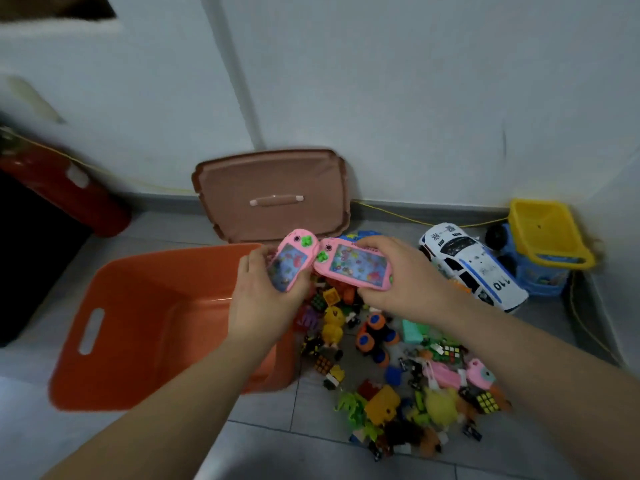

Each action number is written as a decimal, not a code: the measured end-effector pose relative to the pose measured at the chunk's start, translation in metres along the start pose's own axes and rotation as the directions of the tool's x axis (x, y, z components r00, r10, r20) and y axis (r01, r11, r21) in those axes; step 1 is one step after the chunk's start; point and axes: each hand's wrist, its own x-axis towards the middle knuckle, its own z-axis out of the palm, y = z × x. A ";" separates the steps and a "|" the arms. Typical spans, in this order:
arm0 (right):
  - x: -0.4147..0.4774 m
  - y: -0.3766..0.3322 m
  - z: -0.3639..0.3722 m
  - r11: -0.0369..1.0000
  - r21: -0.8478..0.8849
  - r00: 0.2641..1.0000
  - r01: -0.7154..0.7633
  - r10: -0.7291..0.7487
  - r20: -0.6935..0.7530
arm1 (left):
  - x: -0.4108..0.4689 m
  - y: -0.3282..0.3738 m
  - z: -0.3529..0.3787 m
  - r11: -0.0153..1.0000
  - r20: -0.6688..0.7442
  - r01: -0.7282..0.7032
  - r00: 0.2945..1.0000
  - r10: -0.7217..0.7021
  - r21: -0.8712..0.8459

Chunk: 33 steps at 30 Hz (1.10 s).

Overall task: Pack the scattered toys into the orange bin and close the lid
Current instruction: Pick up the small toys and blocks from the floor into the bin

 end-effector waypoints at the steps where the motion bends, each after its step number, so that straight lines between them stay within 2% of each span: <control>1: 0.009 -0.014 0.002 0.999 -0.008 0.999 0.032 -0.032 -0.005 | 0.004 -0.007 -0.010 1.000 -0.030 0.015 0.999 -0.015 -0.007; 8: 0.073 -0.114 0.043 0.980 0.021 0.979 0.200 -0.201 0.023 | 0.015 -0.066 -0.079 0.970 -0.214 0.239 0.946 -0.244 -0.048; 14: 0.099 -0.174 0.112 0.968 0.074 0.967 0.241 -0.246 0.065 | 0.006 -0.119 -0.109 0.910 -0.208 0.414 0.890 -0.405 -0.001; 18: 0.105 -0.174 0.158 0.983 -0.086 0.967 0.163 -0.142 0.212 | 0.004 -0.146 -0.114 0.830 -0.103 0.552 0.833 -0.544 0.078; 20: 0.105 -0.165 0.178 0.975 -0.182 0.954 0.127 -0.070 0.293 | 0.004 -0.159 -0.113 0.815 -0.048 0.565 0.824 -0.564 0.129; 22: 0.103 -0.157 0.188 0.949 -0.274 0.933 0.156 -0.051 0.356 | 0.004 -0.168 -0.109 0.808 0.016 0.561 0.820 -0.573 0.183; 27: 0.100 -0.142 0.197 0.891 -0.412 0.911 0.192 -0.006 0.412 | 0.007 -0.186 -0.092 0.774 0.186 0.544 0.766 -0.615 0.324; 33: 0.097 -0.137 0.196 0.880 -0.412 0.907 0.235 -0.047 0.417 | 0.010 -0.182 -0.073 0.817 0.223 0.469 0.803 -0.552 0.335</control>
